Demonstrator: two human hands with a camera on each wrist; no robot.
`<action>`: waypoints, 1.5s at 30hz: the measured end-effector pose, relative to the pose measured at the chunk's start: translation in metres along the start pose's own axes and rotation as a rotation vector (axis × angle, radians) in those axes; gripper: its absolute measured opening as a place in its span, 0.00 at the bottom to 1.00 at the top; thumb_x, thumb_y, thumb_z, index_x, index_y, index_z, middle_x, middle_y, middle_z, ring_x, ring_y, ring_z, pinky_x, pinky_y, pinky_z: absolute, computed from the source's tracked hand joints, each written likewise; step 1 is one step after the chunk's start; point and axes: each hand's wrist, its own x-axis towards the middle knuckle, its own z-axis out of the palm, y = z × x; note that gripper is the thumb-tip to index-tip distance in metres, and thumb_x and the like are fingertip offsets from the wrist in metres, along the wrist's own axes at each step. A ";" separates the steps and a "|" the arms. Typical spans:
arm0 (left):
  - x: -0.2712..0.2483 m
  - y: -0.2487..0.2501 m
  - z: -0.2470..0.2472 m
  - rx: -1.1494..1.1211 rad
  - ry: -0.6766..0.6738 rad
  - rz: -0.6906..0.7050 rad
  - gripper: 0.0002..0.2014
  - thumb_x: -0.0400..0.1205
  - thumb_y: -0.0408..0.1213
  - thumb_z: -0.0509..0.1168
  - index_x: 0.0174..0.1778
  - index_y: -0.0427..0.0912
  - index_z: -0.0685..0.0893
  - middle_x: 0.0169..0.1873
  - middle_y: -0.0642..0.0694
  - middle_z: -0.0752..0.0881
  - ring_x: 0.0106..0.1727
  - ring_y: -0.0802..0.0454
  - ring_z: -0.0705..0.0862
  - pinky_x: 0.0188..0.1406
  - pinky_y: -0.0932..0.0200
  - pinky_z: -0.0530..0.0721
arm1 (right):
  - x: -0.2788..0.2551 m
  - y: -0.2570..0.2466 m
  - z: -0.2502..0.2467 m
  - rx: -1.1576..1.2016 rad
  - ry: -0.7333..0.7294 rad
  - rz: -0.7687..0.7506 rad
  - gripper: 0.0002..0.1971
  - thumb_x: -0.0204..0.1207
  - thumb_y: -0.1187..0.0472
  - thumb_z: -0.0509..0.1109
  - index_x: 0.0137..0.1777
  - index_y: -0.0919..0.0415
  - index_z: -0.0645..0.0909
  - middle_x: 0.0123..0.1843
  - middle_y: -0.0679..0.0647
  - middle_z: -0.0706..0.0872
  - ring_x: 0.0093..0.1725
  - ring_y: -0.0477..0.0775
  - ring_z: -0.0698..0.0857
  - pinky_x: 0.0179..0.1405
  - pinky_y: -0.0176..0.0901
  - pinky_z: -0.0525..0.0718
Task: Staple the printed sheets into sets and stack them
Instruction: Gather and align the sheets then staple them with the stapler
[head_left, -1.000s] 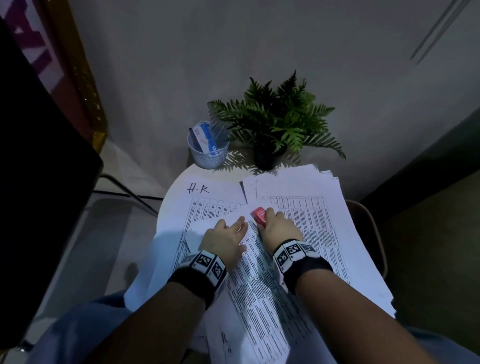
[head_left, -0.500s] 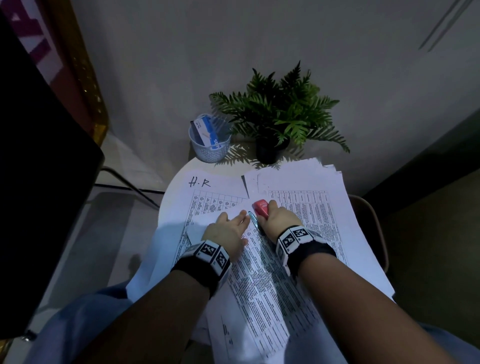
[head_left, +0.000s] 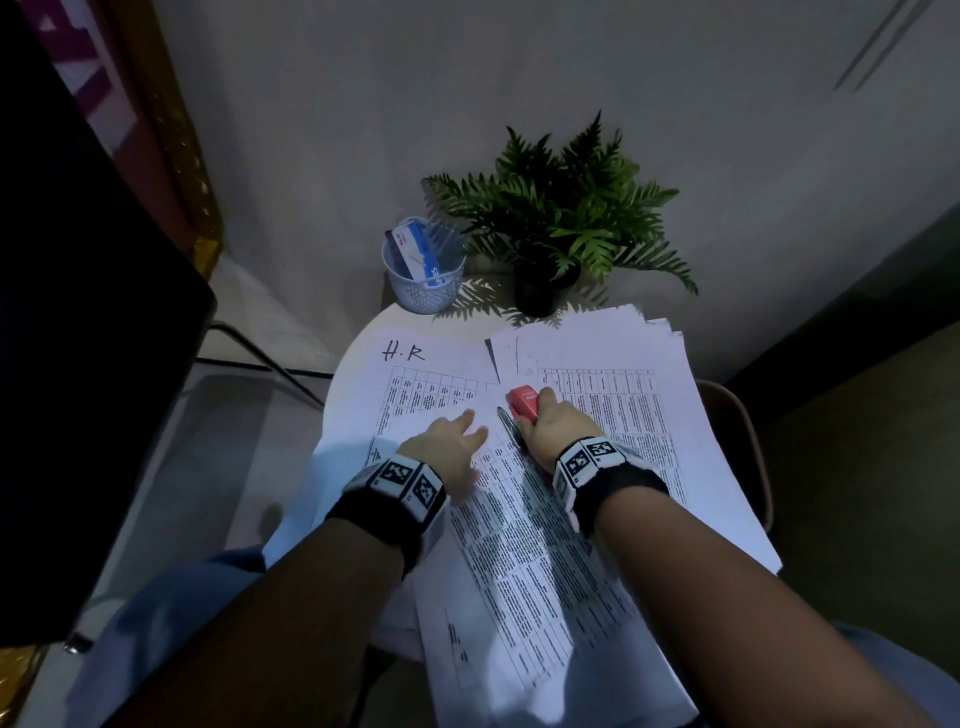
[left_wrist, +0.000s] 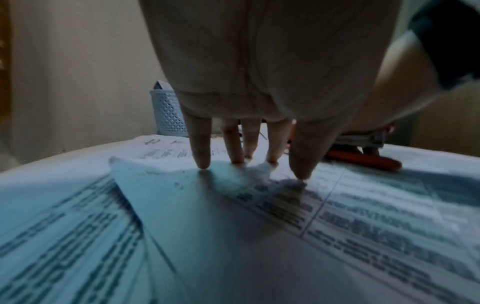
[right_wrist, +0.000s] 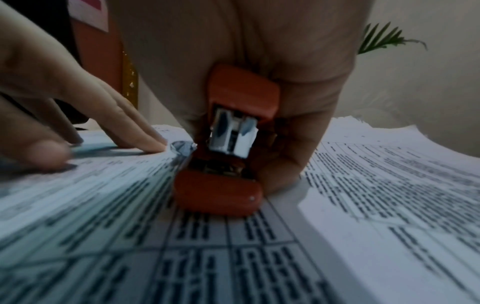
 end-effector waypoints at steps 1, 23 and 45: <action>-0.005 -0.006 0.001 -0.002 0.000 -0.022 0.32 0.85 0.42 0.57 0.83 0.50 0.50 0.84 0.51 0.46 0.81 0.46 0.54 0.75 0.44 0.69 | -0.002 -0.002 0.001 -0.010 0.006 0.006 0.23 0.83 0.47 0.56 0.70 0.62 0.64 0.58 0.64 0.80 0.54 0.64 0.83 0.45 0.48 0.77; -0.028 -0.039 0.027 -0.182 0.060 -0.004 0.29 0.87 0.45 0.54 0.83 0.47 0.51 0.84 0.50 0.45 0.83 0.49 0.49 0.80 0.51 0.56 | -0.039 -0.055 0.039 -0.043 0.042 -0.023 0.20 0.84 0.47 0.55 0.68 0.60 0.63 0.62 0.62 0.76 0.59 0.65 0.79 0.48 0.51 0.77; -0.025 -0.037 0.027 -0.175 0.069 -0.007 0.30 0.87 0.45 0.56 0.83 0.48 0.51 0.84 0.51 0.45 0.83 0.48 0.50 0.81 0.51 0.54 | -0.025 -0.049 0.030 0.001 -0.021 -0.059 0.21 0.82 0.46 0.58 0.65 0.62 0.66 0.54 0.64 0.84 0.53 0.65 0.83 0.44 0.47 0.76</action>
